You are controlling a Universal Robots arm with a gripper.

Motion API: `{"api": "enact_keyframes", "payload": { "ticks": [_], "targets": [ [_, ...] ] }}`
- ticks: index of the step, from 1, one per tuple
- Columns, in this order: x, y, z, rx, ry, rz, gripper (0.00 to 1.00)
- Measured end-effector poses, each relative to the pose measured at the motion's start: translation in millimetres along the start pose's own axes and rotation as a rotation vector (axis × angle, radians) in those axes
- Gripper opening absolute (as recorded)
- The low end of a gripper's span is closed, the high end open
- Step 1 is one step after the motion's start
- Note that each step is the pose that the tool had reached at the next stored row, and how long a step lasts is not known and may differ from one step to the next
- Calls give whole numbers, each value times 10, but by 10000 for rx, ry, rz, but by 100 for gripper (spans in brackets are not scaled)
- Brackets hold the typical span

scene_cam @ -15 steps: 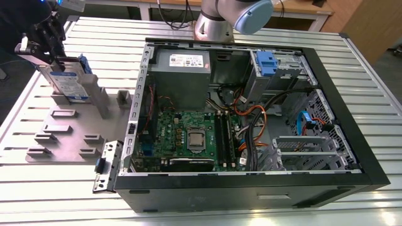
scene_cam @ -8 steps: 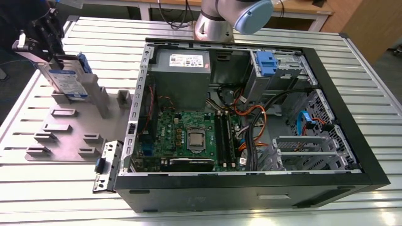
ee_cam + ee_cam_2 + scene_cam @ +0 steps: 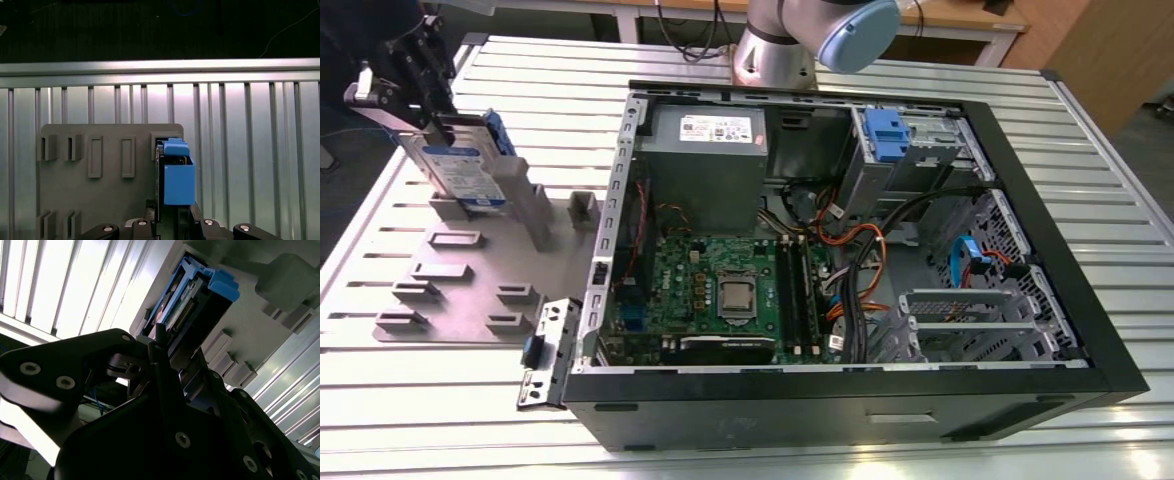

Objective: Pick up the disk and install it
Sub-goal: 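Pick up the disk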

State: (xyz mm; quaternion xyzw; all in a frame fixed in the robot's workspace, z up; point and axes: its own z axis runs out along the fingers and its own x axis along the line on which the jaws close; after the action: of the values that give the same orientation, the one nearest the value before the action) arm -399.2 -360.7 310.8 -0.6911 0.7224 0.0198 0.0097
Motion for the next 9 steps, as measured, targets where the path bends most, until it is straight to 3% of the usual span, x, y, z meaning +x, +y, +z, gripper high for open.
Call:
{"api": "enact_keyframes", "payload": {
  "ticks": [9],
  "targets": [
    [-1,0,-15,-4,10,1,35]
  ]
}}
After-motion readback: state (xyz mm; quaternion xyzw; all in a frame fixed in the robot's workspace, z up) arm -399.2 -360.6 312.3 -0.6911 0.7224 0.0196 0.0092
